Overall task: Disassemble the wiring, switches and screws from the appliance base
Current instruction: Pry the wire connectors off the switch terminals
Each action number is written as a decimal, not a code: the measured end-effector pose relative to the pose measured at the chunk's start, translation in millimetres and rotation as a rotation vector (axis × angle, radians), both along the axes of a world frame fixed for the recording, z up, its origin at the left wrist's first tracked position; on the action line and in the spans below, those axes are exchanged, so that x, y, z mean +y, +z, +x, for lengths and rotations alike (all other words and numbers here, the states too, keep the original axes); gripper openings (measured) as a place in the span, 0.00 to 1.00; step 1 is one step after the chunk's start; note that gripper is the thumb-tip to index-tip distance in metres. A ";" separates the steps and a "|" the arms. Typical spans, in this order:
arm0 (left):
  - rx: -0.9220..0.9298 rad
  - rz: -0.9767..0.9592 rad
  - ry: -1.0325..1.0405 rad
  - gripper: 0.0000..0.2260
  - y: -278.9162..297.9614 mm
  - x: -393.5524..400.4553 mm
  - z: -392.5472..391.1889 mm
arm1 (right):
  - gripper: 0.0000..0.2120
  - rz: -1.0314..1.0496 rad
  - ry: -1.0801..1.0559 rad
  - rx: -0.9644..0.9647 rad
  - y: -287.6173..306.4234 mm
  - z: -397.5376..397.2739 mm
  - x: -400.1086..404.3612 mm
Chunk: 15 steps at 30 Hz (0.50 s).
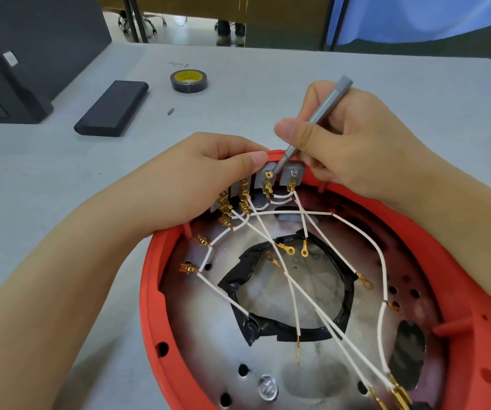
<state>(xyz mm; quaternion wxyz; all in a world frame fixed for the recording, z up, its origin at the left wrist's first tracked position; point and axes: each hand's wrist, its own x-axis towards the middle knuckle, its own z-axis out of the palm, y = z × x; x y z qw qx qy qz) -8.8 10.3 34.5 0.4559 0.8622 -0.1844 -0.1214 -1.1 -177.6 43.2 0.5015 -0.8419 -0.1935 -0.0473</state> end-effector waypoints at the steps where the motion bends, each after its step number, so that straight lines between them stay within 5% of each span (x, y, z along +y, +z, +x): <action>1: -0.001 -0.003 0.000 0.09 0.1 0.1 0.0 | 0.12 -0.011 -0.001 -0.004 0.3 -0.4 0.3; 15: -0.026 0.021 0.012 0.09 -0.6 0.3 2.0 | 0.15 -0.031 0.030 0.101 7.6 7.1 4.7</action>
